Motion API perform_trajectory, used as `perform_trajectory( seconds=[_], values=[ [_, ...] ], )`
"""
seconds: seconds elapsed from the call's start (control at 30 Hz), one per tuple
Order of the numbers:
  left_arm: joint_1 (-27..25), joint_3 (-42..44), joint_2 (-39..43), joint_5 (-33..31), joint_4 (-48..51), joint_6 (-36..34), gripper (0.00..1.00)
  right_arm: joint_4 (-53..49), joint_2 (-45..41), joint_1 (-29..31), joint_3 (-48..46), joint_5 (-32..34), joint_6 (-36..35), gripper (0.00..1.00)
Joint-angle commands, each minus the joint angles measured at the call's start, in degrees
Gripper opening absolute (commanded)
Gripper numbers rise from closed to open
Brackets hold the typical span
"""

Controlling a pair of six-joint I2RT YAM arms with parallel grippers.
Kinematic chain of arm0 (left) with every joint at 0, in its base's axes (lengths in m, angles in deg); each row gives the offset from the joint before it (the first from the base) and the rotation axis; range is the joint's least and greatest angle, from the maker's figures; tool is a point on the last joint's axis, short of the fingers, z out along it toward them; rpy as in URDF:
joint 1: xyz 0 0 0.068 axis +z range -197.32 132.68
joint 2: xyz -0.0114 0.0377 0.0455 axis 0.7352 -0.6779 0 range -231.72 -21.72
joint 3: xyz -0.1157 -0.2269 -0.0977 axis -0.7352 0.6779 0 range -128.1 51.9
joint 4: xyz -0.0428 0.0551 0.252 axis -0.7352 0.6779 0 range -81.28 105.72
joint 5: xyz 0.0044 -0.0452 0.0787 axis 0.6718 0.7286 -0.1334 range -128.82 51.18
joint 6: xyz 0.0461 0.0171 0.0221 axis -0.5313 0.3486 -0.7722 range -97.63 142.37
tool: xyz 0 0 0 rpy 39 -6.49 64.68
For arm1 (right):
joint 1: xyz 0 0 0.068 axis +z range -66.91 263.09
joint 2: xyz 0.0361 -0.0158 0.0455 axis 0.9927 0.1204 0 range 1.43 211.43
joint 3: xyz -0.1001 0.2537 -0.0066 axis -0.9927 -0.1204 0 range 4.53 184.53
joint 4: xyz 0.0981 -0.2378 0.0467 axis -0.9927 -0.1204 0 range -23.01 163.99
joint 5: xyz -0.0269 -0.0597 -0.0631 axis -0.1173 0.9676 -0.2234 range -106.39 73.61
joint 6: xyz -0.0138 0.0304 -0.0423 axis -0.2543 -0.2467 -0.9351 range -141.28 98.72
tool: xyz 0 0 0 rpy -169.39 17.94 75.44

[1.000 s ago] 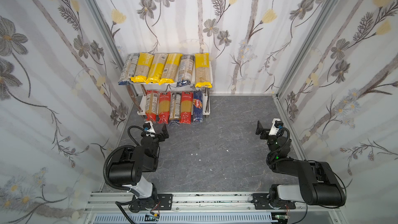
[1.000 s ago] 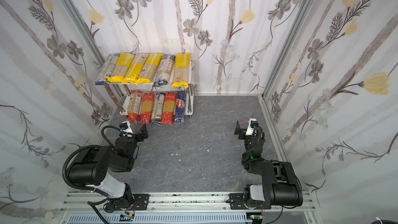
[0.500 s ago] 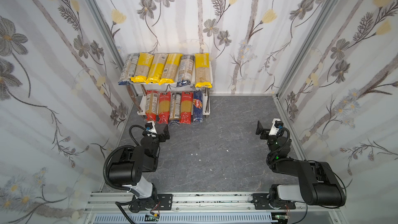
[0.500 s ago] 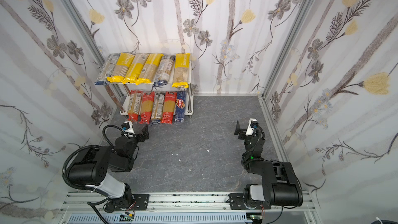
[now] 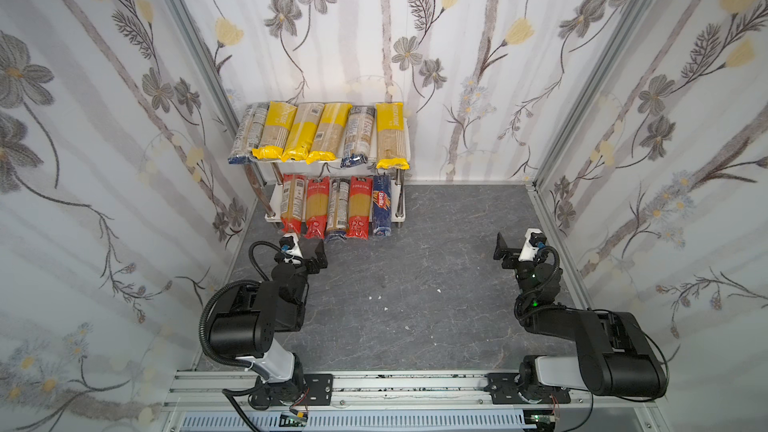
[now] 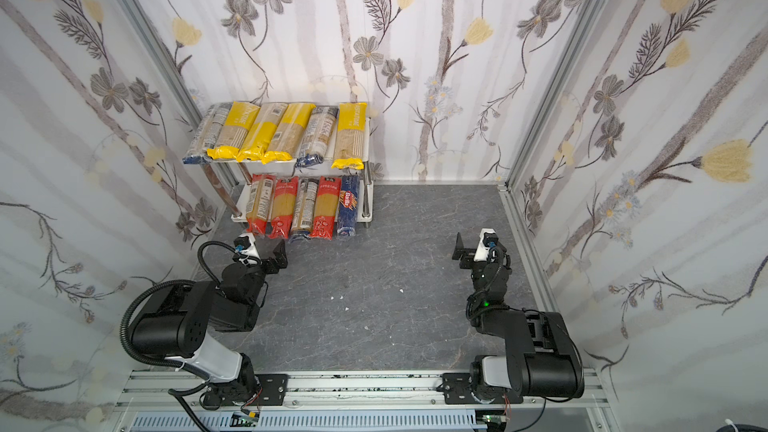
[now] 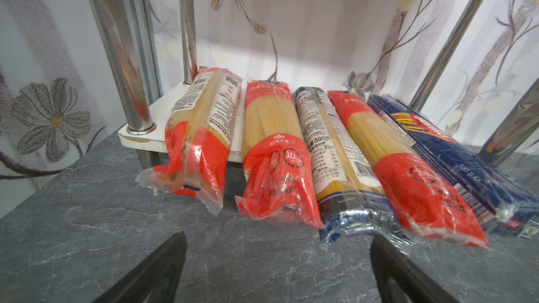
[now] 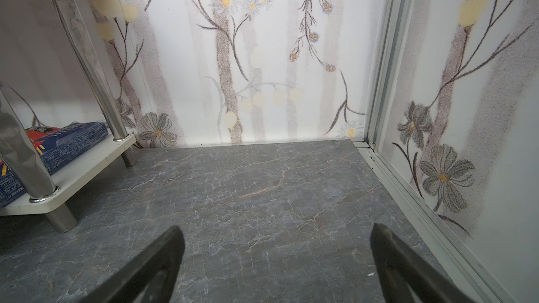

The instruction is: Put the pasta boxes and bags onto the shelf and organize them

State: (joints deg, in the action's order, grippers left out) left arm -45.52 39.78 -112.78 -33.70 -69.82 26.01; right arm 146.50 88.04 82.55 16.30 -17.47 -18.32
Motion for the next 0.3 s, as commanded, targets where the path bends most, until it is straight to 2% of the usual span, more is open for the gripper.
perform_trajectory(
  seconds=[0.0,0.27],
  values=[
    [0.04,-0.35,0.04,-0.28,-0.77,0.17,1.00,1.56,-0.12,0.10,0.23,0.73,-0.93,1.00],
    [0.02,-0.35,0.03,-0.25,-0.80,0.21,1.00,1.26,-0.02,0.36,0.53,1.19,-1.03,1.00]
  ],
)
